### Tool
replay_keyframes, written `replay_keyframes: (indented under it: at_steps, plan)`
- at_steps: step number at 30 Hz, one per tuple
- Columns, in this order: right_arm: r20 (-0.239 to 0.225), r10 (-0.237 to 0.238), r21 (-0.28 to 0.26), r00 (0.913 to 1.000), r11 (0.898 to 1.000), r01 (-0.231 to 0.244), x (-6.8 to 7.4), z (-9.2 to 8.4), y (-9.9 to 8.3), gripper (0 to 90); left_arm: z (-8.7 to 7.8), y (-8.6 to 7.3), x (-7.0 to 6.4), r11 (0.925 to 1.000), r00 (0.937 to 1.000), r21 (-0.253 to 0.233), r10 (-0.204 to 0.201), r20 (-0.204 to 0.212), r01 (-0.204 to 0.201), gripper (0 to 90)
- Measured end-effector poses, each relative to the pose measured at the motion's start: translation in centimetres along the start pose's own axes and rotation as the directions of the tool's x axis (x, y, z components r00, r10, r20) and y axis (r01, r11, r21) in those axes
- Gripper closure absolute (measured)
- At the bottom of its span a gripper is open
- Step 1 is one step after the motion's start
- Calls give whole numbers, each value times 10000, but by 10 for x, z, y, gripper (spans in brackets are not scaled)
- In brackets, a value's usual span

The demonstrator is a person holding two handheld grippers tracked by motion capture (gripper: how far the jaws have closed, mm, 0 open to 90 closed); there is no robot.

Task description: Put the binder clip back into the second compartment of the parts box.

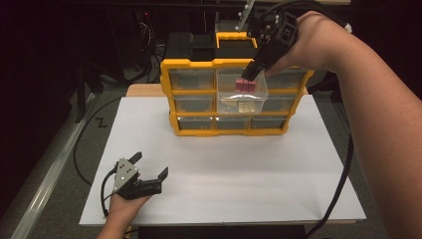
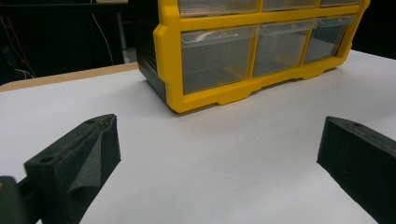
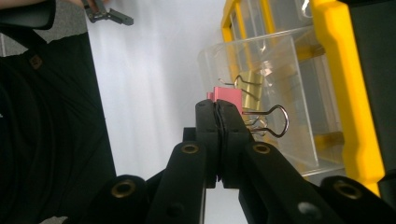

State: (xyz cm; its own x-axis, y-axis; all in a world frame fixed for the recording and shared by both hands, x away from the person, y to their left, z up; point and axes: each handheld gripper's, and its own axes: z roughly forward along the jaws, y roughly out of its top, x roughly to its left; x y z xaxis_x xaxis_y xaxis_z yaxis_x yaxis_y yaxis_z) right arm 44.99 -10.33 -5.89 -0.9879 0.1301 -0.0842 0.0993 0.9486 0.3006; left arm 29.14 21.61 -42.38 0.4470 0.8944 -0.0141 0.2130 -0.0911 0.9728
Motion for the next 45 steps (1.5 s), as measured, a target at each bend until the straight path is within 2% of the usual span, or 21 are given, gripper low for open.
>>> replay_keyframes:
  at_steps: [13, 27, 31, 45]
  plan:
    - [357, 169, 69, 9992, 9998, -171, -16, 8, 7, 900, 0, 0, 0, 10000, 10000, -17, -15, 43, 15, 4]
    - [68, 273, 442, 9996, 9986, -276, -22, 31, 5, 900, -1, 0, 1, 10000, 10000, -28, -17, 50, 17, 4]
    - [-39, 295, 464, 9996, 9985, -293, -23, 37, 3, 900, 0, 0, 1, 10000, 10000, 1, -17, 51, 16, 4]
    - [-21, 217, 386, 9998, 9990, -216, -18, 37, 2, 900, 0, 0, 0, 10000, 10000, -11, 7, 49, -7, 4]
